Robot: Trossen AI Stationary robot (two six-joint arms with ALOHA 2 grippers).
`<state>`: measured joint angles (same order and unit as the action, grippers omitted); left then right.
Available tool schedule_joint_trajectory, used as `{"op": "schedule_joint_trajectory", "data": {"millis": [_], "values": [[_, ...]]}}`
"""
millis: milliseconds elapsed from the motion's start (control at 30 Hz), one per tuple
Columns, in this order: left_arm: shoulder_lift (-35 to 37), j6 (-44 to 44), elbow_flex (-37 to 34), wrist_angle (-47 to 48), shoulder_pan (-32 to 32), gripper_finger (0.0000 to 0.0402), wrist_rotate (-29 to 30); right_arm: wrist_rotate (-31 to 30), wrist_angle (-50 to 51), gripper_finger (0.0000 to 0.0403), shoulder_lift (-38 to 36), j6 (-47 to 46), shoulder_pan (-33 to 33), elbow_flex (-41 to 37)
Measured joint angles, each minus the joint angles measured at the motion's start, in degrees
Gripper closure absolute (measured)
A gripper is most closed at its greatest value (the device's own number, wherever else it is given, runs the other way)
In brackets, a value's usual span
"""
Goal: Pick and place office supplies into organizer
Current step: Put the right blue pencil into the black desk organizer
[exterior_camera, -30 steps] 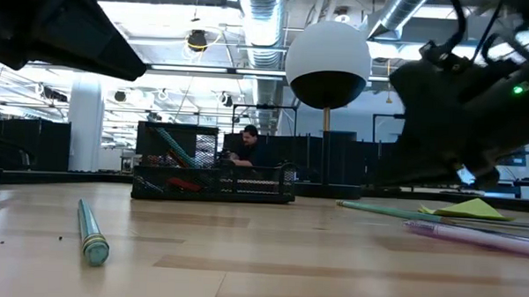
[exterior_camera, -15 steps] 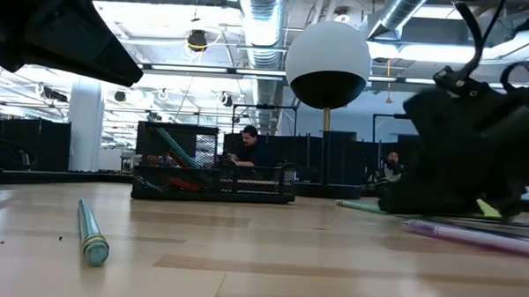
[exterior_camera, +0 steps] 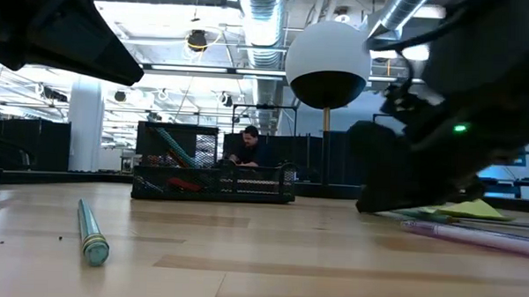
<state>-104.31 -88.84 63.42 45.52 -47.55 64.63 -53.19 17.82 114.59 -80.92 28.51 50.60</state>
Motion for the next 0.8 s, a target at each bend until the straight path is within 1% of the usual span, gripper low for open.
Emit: {"op": "schedule_joint_trajectory", "data": {"millis": [100,200,367,467,533,633,733,800], "values": [[0.0,0.0,0.0,0.0,0.0,0.0336,0.1,0.2,-1.3,0.0351,0.0,5.6,-2.6,-0.1],[0.0,0.0,0.0,0.0,0.0,0.0336,-0.3,0.8,-3.7,0.0351,-0.5,9.8,-3.7,-0.2],[0.0,0.0,0.0,0.0,0.0,0.0336,-0.3,1.5,-4.4,0.0358,-1.1,10.8,-4.1,-0.3],[0.0,0.0,0.0,0.0,0.0,0.0336,-0.3,2.2,-4.8,0.0379,-1.1,9.9,-4.0,-0.3],[0.0,-0.1,0.0,-0.1,0.0,0.0336,-0.3,3.7,-4.6,0.0395,-1.2,8.8,-3.8,-0.3],[0.0,-0.2,0.0,-0.7,-0.1,0.0336,-0.3,5.5,-4.3,0.0397,-1.3,4.8,-2.4,-0.3],[0.0,0.8,0.0,-1.8,-0.1,0.0336,-1.1,3.6,-3.9,0.0399,-1.0,1.0,-0.4,-0.3],[0.0,1.5,0.0,-2.2,-0.1,0.0336,-1.2,2.8,-3.5,0.0401,-1.0,0.0,0.4,-0.4]]}}
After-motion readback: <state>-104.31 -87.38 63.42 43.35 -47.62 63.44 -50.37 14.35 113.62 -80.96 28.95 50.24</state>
